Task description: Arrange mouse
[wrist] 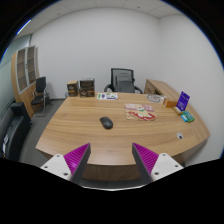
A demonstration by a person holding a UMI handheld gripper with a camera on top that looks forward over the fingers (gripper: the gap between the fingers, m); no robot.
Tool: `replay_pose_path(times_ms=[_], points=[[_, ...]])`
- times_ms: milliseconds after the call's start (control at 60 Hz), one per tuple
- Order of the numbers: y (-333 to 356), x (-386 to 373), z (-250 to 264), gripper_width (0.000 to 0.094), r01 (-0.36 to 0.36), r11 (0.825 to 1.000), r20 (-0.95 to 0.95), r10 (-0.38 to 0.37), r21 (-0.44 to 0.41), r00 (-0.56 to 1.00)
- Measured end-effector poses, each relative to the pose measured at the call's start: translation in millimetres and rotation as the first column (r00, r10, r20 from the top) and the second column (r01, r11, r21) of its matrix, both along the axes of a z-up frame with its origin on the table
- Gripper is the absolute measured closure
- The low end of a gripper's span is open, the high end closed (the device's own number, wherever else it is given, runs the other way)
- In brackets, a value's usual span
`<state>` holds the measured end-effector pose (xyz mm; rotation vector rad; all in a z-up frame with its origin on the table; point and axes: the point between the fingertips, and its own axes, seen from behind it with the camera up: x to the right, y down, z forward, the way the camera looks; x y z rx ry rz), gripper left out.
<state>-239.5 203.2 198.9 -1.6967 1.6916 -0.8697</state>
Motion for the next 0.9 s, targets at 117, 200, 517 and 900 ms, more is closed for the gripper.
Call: replay_pose_path(times_ms=[117,200,517,900], points=[[13.2,16.1,-12.1,0.0066,-0.012,1.000,0.015,0.012,0.001,1.000],[21.4,29.1,-22.9,0.0065,-0.023,1.000,0.018,0.023,0.005,1.000],[21.0,91.5,-80.7,0.0068,-0.020,1.000,0.002,0.021,-0.013,1.000],[10.8,184.7,-156.4,0.0069,-0.012,1.000,-0.030,0.011,-0.025,0.999]])
